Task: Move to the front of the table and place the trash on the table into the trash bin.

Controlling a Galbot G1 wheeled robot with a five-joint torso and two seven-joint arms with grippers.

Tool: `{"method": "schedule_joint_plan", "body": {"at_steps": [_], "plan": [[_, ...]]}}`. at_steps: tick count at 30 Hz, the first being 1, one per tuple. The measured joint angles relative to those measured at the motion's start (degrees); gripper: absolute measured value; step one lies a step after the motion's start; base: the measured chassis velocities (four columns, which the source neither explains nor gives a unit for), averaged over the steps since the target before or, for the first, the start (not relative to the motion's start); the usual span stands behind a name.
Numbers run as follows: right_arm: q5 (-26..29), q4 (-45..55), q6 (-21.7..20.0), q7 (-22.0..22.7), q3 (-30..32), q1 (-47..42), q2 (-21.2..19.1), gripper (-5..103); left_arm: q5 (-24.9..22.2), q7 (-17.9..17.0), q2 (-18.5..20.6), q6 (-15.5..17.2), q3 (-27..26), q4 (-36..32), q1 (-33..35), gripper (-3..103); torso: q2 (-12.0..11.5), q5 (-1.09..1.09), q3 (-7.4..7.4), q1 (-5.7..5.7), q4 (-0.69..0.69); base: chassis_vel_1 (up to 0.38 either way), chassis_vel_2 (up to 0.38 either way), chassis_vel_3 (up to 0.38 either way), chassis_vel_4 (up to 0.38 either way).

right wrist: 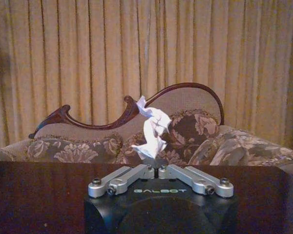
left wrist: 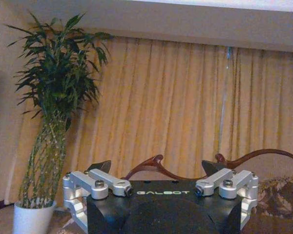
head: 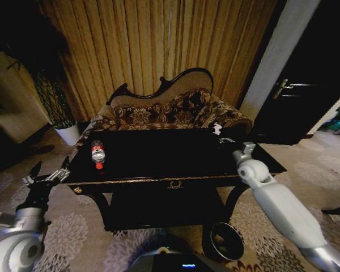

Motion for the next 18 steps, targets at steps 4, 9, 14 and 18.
{"method": "schedule_joint_plan", "body": {"at_steps": [4,9,14,18], "plan": [[0.12,2.05,0.60,-0.95,4.63,-4.85,-0.10,0,-0.89,1.13,1.30,-0.80,-0.01,1.12,-0.16,100,0.00,-0.01,0.00,0.00,-0.01,0.000,0.000,0.000,0.000],[-0.12,4.98,0.90,-0.75,7.83,-8.64,0.77,0,-1.62,1.24,2.54,-0.84,0.18,1.86,-0.26,100,0.00,0.00,0.00,0.00,0.00,0.000,0.000,0.000,0.000],[-0.60,7.67,0.89,0.39,9.76,-11.29,1.85,0,-2.17,1.24,3.56,-0.84,0.08,2.45,-0.22,100,0.00,0.00,0.00,0.00,0.00,0.000,0.000,0.000,0.000],[-1.30,9.47,0.84,0.91,11.09,-13.29,2.92,0,-2.46,1.17,4.23,-0.84,-0.09,2.98,-0.10,100,0.00,-0.01,0.00,0.00,0.00,0.000,0.000,0.000,0.000]]}}
